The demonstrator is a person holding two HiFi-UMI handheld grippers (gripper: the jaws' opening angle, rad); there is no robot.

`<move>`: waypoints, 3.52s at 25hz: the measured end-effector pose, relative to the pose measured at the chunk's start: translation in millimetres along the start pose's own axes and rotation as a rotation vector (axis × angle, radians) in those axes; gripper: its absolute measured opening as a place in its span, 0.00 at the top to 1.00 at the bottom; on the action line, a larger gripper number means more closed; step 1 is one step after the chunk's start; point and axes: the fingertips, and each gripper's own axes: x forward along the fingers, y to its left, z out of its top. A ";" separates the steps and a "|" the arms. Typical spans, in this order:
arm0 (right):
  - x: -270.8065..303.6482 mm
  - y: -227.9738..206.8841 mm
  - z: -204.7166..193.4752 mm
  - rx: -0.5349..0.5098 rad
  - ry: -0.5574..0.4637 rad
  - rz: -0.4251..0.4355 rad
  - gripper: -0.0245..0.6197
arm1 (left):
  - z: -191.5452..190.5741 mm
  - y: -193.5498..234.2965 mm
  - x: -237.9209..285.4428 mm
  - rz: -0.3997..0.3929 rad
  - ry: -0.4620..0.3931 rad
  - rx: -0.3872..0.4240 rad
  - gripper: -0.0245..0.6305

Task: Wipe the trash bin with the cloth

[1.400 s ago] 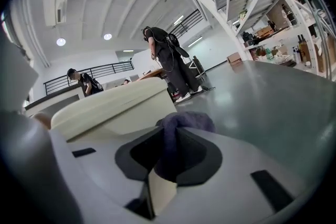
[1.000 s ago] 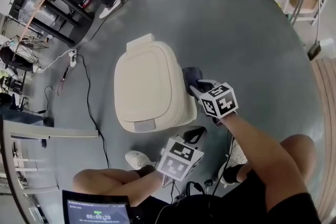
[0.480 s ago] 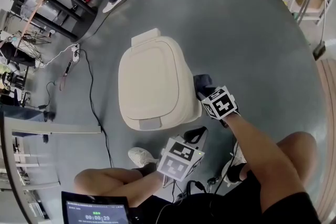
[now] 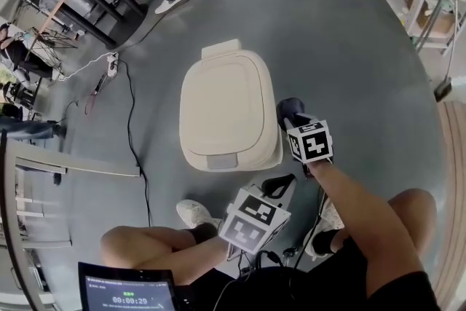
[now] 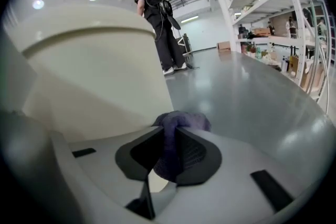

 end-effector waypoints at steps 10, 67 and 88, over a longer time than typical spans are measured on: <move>-116.1 20.8 177.8 -0.014 -0.505 -0.009 0.85 | 49.6 15.7 -69.7 0.096 -0.225 0.060 0.96; -35.5 374.5 92.5 -0.127 -0.536 -0.141 0.85 | -35.4 328.7 -262.8 0.335 -0.507 0.074 0.96; 33.8 293.1 -9.2 -0.002 -0.312 -0.349 0.85 | -103.4 313.1 -194.0 0.255 -0.262 0.091 0.96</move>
